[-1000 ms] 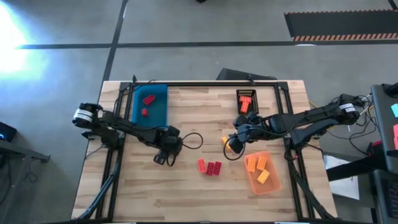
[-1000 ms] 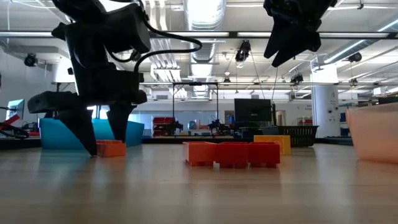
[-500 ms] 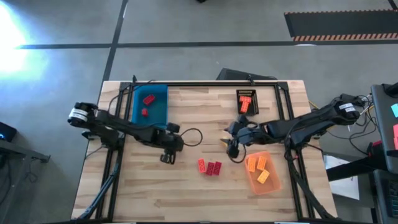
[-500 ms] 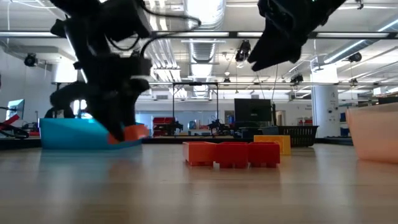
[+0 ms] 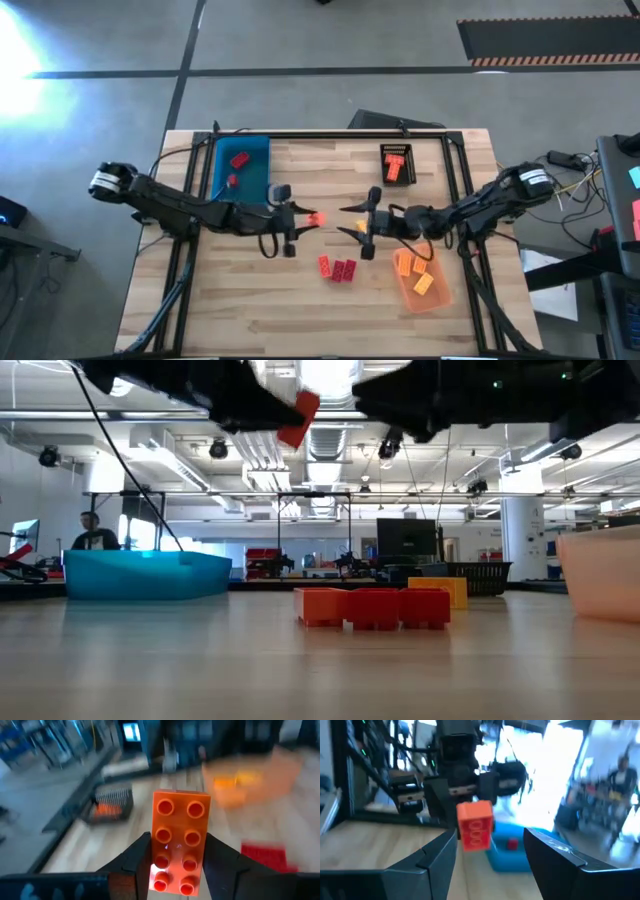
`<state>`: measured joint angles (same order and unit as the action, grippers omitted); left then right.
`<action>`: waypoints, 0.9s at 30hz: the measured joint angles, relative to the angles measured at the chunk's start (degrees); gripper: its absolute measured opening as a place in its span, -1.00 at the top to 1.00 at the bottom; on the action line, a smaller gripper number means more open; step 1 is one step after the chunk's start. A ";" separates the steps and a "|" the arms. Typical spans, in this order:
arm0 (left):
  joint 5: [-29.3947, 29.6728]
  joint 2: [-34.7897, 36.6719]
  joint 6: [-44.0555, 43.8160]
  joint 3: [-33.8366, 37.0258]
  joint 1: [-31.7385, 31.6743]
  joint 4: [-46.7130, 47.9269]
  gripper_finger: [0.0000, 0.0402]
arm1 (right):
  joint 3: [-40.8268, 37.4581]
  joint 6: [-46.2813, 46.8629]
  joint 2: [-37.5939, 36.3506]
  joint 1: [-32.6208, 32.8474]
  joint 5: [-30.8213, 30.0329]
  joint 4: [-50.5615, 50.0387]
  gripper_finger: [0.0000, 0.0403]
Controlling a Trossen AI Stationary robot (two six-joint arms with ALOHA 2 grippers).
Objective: Sort & place blocks by color
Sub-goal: Put the orange game piece into the black bin
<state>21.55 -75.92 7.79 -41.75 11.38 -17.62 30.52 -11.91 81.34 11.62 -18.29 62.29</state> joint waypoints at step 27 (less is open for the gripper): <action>0.37 -1.81 -0.18 1.15 1.81 -13.94 0.40 | 13.14 -4.97 12.49 -0.26 1.14 7.89 -0.09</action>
<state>21.92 -77.73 7.60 -40.60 13.19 -31.56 43.66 -16.89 93.83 11.35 -17.15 70.17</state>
